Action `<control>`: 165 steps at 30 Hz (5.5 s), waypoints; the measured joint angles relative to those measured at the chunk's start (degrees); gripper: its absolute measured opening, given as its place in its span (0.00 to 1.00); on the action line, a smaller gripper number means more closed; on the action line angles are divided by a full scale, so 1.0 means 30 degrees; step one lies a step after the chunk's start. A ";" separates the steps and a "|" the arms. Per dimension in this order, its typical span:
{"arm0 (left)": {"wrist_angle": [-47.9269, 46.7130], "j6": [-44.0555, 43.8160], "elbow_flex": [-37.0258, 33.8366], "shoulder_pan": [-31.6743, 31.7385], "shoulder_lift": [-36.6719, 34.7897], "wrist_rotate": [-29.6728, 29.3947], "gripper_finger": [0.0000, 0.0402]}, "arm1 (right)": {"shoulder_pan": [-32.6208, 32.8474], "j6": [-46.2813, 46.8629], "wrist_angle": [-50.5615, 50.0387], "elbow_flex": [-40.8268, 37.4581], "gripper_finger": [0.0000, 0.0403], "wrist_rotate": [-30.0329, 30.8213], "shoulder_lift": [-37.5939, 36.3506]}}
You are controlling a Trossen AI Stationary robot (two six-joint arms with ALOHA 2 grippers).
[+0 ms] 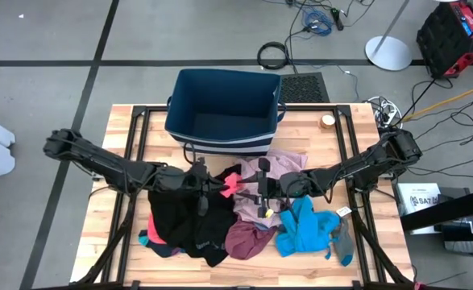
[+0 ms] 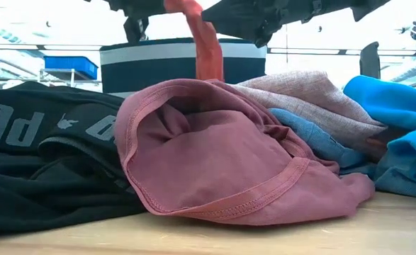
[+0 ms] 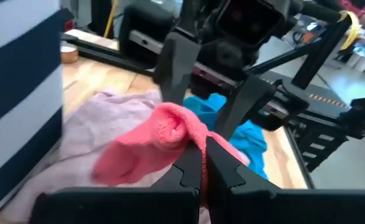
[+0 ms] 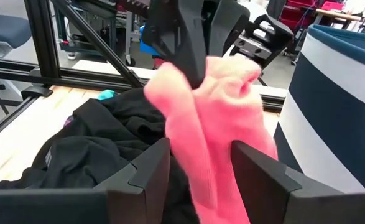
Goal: Sort clothes
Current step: Put the pink sock into the blue laundry organizer, then move the black hoodie to the top right of the table
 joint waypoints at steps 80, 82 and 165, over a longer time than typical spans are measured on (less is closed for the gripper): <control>-0.7251 -0.2594 -0.3650 -0.1341 -0.2897 -0.2730 0.47 | -1.3024 -0.1465 -2.2056 2.2661 0.00 -0.5989 0.7561; -0.7239 -0.2594 -0.3650 -0.1341 -0.2897 -0.2724 0.47 | -1.3172 -0.1426 -2.2914 2.3116 0.00 -0.5982 0.8135; -1.3391 -2.1187 -0.1458 -1.2638 -0.1055 0.5046 0.47 | -0.5563 -0.1059 -3.2756 1.7755 0.53 -0.6885 0.2755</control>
